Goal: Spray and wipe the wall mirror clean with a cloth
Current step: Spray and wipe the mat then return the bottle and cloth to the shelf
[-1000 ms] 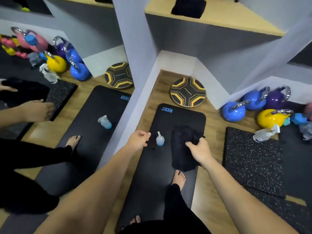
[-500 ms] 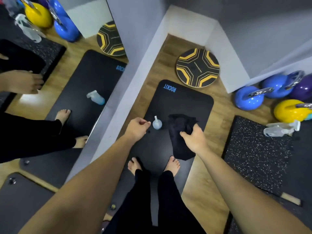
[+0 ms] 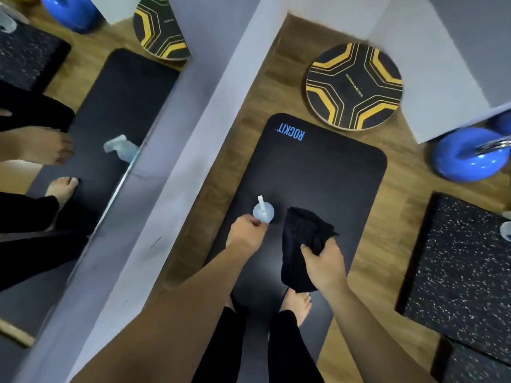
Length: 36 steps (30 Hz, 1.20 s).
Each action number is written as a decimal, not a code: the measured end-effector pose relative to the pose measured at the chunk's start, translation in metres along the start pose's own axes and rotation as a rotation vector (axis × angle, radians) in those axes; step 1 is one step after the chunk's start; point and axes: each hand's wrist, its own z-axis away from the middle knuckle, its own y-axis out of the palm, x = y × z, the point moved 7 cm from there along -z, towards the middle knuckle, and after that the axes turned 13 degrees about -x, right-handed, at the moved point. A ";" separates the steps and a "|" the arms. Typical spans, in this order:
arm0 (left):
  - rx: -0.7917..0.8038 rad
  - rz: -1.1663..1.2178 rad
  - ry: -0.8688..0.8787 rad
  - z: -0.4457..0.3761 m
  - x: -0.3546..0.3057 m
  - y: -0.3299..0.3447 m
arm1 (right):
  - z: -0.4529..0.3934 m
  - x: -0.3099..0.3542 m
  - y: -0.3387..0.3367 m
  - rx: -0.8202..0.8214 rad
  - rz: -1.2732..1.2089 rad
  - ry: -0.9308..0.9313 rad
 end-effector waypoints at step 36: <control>-0.124 -0.099 0.413 0.081 -0.217 -0.143 | 0.027 0.136 -0.148 -0.126 -0.189 -0.223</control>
